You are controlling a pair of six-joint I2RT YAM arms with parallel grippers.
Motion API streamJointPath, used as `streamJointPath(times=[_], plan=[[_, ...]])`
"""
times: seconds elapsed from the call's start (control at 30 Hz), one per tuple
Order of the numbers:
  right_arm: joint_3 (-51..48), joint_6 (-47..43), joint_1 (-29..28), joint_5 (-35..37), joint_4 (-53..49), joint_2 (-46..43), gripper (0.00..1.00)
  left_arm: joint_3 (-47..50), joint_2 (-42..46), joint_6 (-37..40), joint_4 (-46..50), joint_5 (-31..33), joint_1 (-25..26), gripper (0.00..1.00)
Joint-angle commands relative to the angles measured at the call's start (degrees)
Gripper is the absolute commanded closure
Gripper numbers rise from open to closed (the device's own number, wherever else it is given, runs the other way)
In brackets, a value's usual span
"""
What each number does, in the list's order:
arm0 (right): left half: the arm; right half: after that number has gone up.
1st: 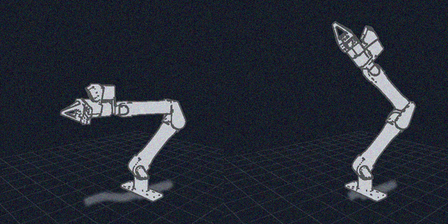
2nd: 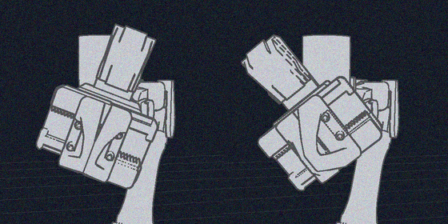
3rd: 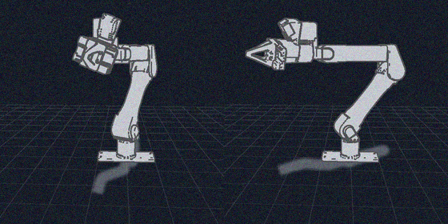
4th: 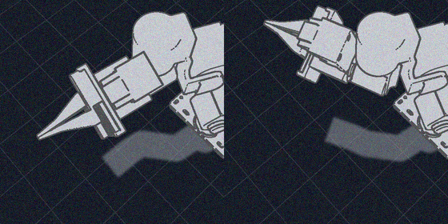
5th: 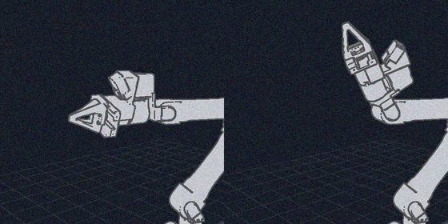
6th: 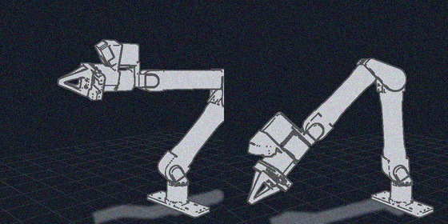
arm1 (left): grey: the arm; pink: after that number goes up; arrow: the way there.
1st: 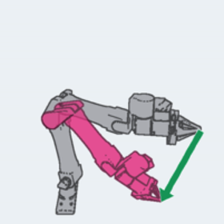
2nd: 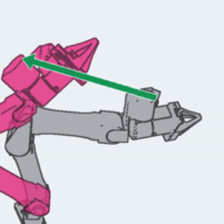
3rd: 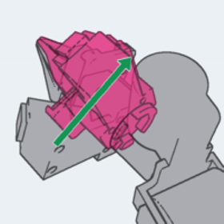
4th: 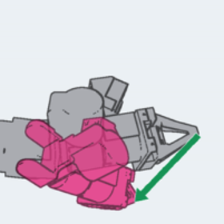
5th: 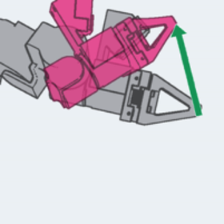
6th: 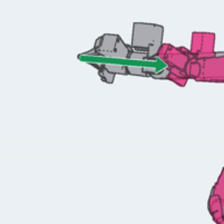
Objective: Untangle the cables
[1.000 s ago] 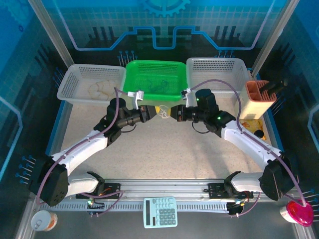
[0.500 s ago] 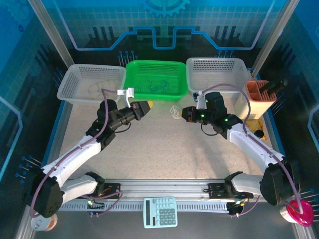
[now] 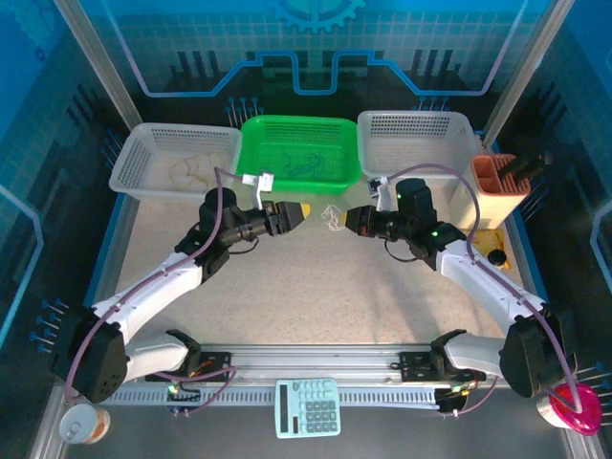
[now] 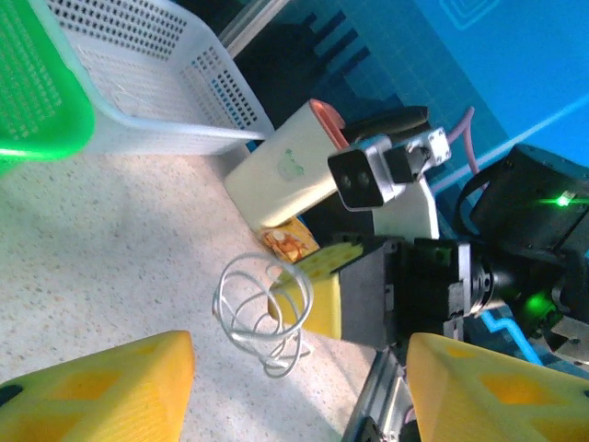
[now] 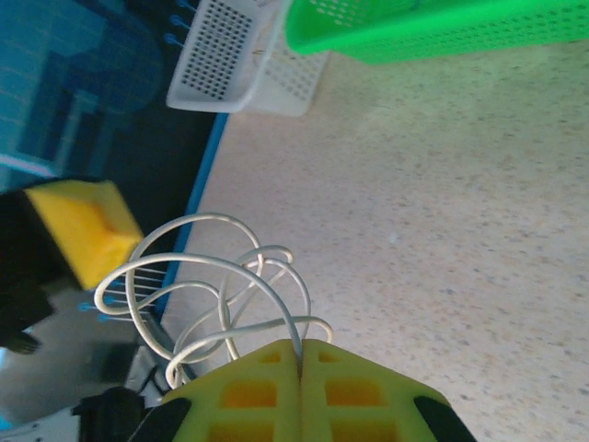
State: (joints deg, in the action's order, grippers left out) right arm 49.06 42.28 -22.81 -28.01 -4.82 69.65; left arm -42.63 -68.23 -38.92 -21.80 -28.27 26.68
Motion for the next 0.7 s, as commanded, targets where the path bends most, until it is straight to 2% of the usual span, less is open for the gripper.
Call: streamJointPath(times=[0.0, 0.23, 0.67], plan=[[2.7, 4.6, 0.7, -5.6, 5.5, -0.2, 1.0, 1.3, -0.2, -0.2, -5.9, -2.3, 1.0, 0.36], [3.1, 12.2, 0.6, -11.1, 14.2, 1.1, 1.0, 0.8, -1.2, 1.1, -6.5, -1.2, 1.4, 0.37], [4.1, 10.8, -1.7, -9.9, 11.6, 0.7, 1.0, -2.4, -3.1, 0.5, -9.2, -0.3, 1.4, 0.38]])
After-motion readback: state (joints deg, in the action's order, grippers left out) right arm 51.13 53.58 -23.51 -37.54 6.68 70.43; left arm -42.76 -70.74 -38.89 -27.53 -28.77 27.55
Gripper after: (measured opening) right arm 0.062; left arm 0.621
